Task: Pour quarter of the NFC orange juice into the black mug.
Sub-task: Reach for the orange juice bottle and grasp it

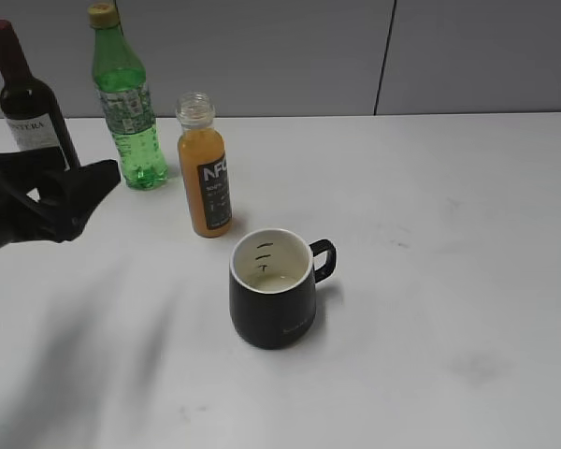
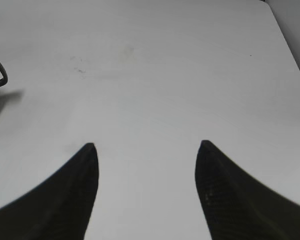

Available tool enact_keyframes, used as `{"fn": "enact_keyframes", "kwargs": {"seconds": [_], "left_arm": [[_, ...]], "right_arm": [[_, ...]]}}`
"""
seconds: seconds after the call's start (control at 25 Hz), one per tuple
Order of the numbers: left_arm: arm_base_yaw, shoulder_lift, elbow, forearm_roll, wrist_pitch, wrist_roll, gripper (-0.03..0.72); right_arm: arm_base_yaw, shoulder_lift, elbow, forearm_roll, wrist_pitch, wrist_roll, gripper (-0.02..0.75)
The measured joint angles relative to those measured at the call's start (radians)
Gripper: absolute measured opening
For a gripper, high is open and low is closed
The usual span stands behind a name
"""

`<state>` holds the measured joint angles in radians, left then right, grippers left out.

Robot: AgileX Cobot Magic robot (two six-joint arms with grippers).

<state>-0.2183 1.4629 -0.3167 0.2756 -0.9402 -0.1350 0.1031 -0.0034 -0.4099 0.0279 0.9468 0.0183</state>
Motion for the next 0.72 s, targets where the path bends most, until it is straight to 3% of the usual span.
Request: {"fn": "enact_keyframes", "kwargs": {"seconds": [0.4, 0.72], "left_arm": [[0.0, 0.309, -0.132, 0.196, -0.149, 0.006, 0.627], [0.0, 0.382, -0.236, 0.226, -0.128, 0.033, 0.684]], "right_arm": [[0.0, 0.0, 0.0, 0.0, 0.0, 0.0, 0.467], [0.0, 0.0, 0.0, 0.0, 0.0, 0.0, 0.467]]}}
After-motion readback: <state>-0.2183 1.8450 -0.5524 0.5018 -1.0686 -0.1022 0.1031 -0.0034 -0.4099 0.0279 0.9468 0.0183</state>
